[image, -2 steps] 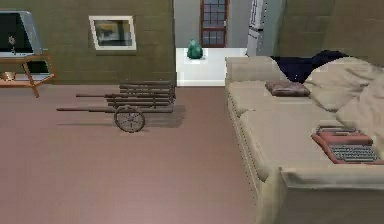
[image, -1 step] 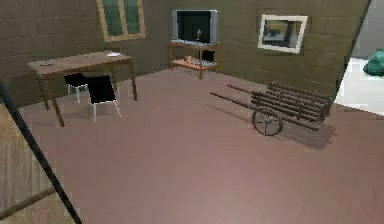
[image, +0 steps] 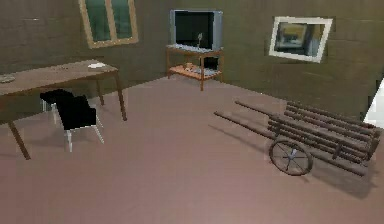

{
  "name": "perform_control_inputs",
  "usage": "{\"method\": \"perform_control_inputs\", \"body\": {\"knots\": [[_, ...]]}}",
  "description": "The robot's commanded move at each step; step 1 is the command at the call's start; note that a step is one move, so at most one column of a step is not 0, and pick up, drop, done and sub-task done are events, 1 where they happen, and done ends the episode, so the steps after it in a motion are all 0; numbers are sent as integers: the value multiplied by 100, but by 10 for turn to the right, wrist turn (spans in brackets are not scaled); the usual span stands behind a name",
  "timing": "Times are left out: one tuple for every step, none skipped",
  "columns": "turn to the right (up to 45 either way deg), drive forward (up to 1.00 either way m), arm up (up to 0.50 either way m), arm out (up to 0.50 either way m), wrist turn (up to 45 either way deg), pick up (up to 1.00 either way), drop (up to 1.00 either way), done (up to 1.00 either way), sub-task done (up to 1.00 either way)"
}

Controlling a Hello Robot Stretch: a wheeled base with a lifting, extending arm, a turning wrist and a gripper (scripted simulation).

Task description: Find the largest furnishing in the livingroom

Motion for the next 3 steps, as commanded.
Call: {"method": "perform_control_inputs", "body": {"knots": [[-390, 0, 0, 0, 0, 0, 0, 0, 0], [0, 100, 0, 0, 0, 0, 0, 0, 0], [0, 35, 0, 0, 0, 0, 0, 0, 0]]}}
